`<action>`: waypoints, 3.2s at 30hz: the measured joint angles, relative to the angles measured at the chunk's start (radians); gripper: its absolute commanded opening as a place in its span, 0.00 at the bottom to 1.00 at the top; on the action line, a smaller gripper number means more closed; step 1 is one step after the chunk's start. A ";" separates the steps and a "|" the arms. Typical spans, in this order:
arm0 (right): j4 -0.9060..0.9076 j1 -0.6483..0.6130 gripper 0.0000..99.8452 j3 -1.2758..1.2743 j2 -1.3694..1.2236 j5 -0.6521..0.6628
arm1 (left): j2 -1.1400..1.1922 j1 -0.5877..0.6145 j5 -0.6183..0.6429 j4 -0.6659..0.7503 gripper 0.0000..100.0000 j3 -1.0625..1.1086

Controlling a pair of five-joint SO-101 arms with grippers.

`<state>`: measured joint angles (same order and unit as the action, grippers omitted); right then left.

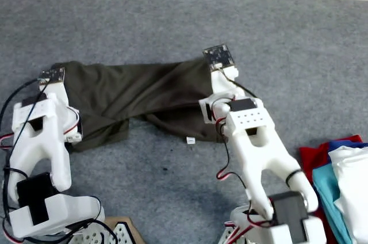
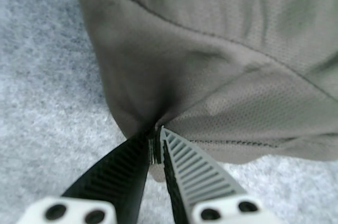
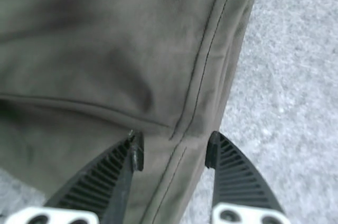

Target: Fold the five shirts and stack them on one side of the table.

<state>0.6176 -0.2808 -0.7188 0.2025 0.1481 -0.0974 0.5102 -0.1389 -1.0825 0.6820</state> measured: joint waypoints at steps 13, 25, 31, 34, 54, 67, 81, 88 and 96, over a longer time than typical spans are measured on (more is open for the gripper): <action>-0.130 0.000 0.26 0.100 -0.222 0.000 | 0.000 -0.008 0.000 0.086 0.01 0.040; -0.031 0.006 0.02 0.296 -0.407 0.012 | 0.000 -0.008 0.000 0.089 0.01 0.043; -0.029 0.023 0.01 0.298 -0.407 0.012 | 0.000 -0.008 0.000 0.089 0.01 0.043; -0.029 0.023 0.01 0.298 -0.404 0.012 | 0.000 -0.008 0.000 0.089 0.01 0.043; -0.029 0.040 0.01 0.333 -0.396 0.015 | 0.000 -0.008 0.000 0.091 0.01 0.046; -0.025 0.115 0.01 0.454 -0.396 0.015 | 0.000 -0.012 0.000 0.091 0.01 0.046; 0.269 0.123 0.10 0.611 -0.396 0.040 | 0.000 -0.012 0.000 0.091 0.01 0.046; 0.324 0.060 0.02 0.611 -0.396 0.044 | 0.000 -0.012 0.000 0.091 0.01 0.046; 0.445 0.020 0.19 0.611 -0.387 0.054 | 0.000 -0.012 0.000 0.091 0.01 0.046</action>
<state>1.0625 -0.2608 -0.1082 -0.1841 0.2018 -0.0974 0.4979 -0.1389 -0.9920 0.7281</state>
